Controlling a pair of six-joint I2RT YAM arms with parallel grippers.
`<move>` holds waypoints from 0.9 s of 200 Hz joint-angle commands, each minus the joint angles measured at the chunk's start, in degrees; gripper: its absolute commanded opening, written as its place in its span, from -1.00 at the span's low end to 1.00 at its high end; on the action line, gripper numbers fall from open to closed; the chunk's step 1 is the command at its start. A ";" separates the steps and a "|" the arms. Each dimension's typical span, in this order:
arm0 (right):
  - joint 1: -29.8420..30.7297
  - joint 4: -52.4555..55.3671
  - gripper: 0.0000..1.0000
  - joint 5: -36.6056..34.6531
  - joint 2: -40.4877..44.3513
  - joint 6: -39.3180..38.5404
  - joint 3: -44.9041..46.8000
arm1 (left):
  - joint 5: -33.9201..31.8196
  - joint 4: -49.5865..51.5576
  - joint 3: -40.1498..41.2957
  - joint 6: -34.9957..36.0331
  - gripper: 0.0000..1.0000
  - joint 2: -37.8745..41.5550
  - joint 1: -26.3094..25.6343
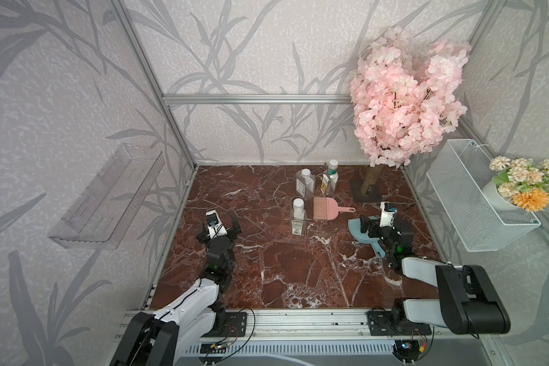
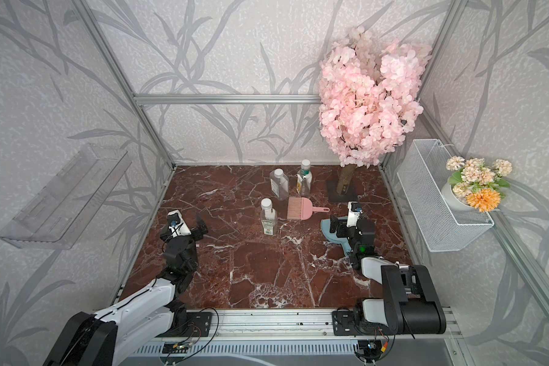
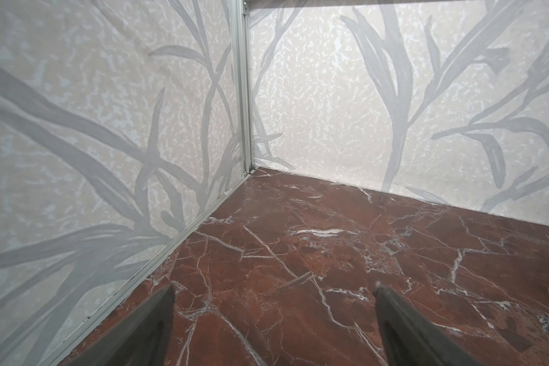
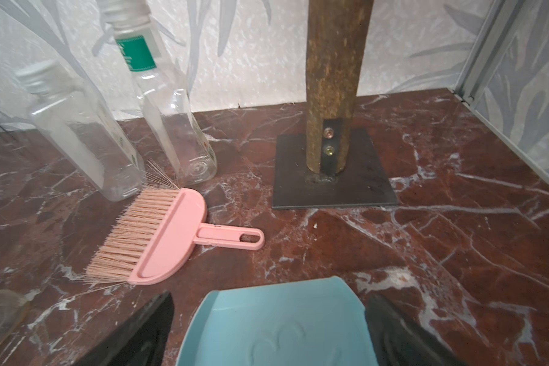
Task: Screw on the bottle caps
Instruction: Reset both arms
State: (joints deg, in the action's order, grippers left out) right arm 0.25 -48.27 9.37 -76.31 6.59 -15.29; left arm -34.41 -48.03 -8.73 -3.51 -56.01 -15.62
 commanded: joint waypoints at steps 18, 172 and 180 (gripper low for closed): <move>-0.25 -7.30 0.98 1.53 -0.19 0.61 1.60 | 7.34 -7.21 1.62 1.26 1.00 -3.70 1.92; -0.55 -13.18 0.98 -3.90 -3.72 -6.41 2.51 | 26.28 -15.88 0.56 1.75 1.00 -15.62 7.95; -0.86 -15.69 0.98 -3.58 -6.88 -6.27 2.08 | 26.36 -16.04 0.56 1.82 1.00 -15.58 7.88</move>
State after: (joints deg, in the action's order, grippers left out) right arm 0.01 -54.74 6.04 -76.69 2.42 -13.23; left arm -9.43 -62.22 -7.73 -2.09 -72.38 -8.08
